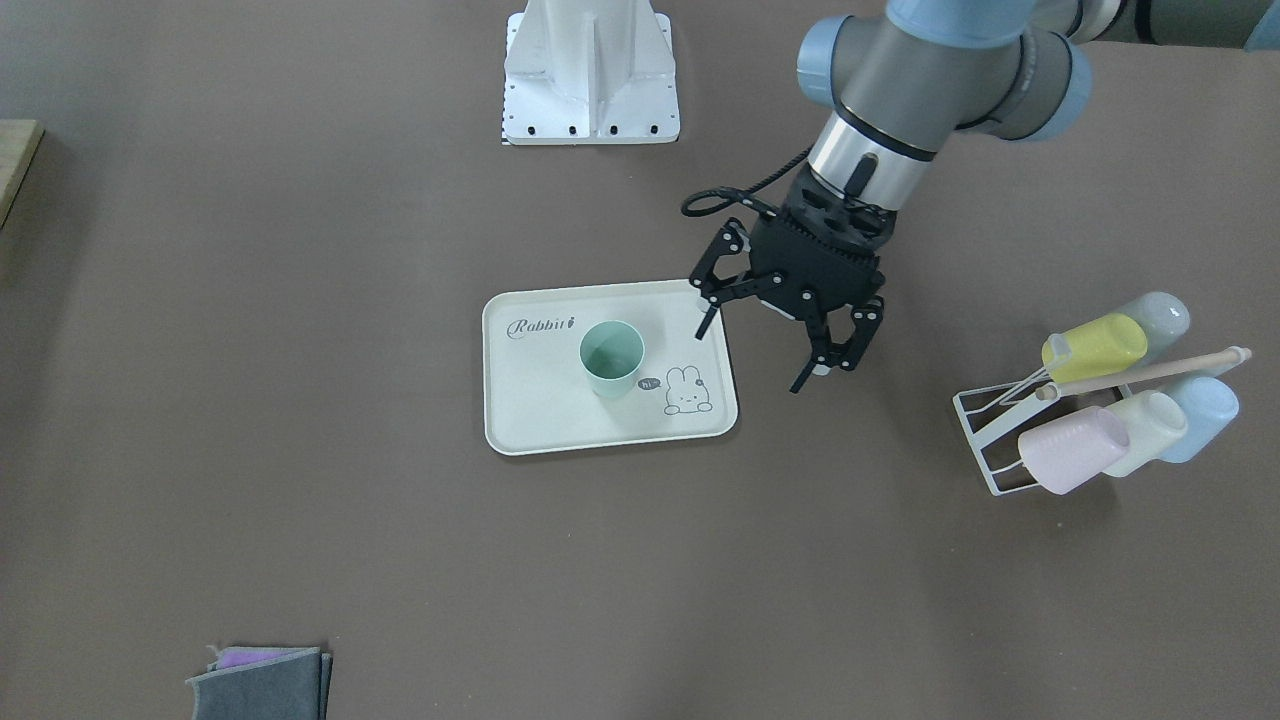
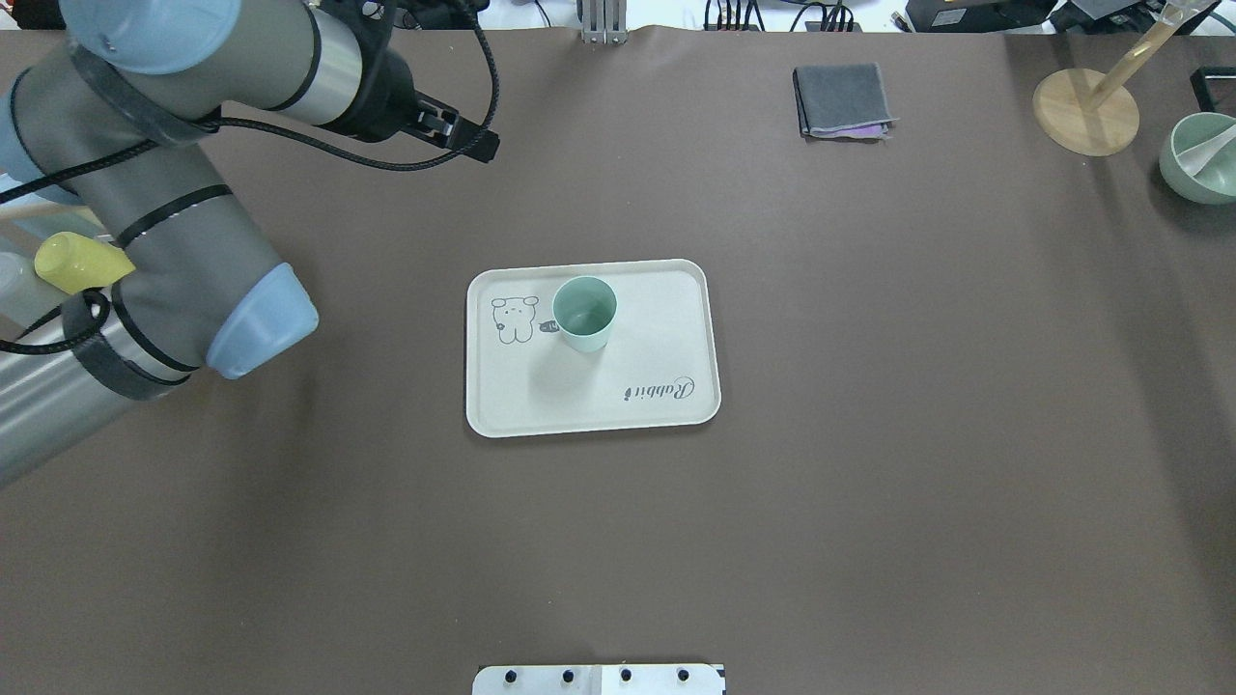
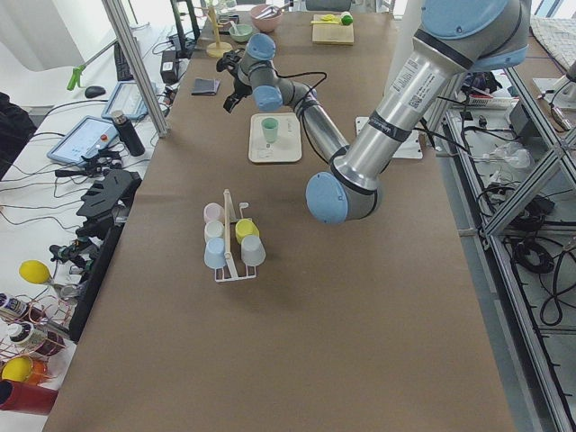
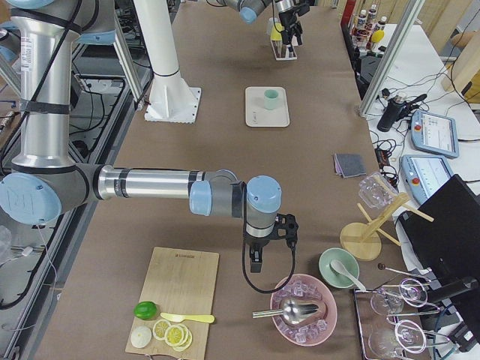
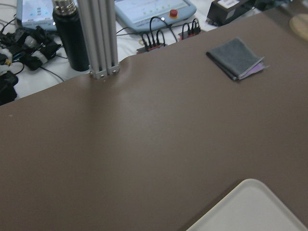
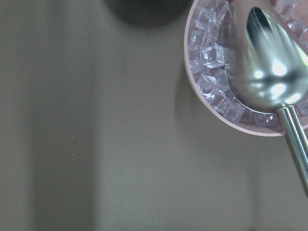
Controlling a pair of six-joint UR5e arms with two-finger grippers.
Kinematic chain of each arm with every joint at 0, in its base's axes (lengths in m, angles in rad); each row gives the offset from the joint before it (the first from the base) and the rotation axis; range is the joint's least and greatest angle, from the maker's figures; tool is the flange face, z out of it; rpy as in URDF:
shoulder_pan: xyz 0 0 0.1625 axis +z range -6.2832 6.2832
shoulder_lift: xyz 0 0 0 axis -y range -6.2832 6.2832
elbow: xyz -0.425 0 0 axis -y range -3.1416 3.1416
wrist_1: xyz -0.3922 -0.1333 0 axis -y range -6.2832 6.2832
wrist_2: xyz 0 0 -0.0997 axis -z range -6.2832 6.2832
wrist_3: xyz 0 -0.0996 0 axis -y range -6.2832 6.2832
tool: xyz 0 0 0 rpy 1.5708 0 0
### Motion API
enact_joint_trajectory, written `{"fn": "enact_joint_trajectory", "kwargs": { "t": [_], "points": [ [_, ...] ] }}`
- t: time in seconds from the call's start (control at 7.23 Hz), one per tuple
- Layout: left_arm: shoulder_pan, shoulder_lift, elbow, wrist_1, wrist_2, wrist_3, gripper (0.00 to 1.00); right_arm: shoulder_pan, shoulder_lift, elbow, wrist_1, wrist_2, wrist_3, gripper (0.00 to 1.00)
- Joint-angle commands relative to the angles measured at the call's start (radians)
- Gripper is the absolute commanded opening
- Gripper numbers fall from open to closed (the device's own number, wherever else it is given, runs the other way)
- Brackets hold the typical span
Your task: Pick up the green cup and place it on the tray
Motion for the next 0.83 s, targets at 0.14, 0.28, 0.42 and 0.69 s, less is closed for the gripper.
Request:
{"fn": "enact_joint_trajectory", "kwargs": {
  "t": [0.14, 0.28, 0.42, 0.69],
  "points": [
    [-0.205, 0.098, -0.006, 0.076, -0.218, 0.147, 0.98, 0.000, 0.000, 0.002, 0.000, 0.000, -0.001, 1.00],
    [-0.257, 0.124, -0.009, 0.109, -0.281, 0.156, 0.98, 0.000, 0.000, 0.002, 0.000, 0.000, -0.001, 1.00],
    [-0.329, 0.156, -0.005, 0.127, -0.330, 0.264, 0.98, 0.000, 0.002, 0.002, 0.000, 0.002, 0.001, 1.00],
    [-0.467, 0.239, -0.001, 0.244, -0.352, 0.487, 0.98, -0.002, 0.002, 0.002, 0.002, 0.002, 0.001, 1.00]
  ]
}}
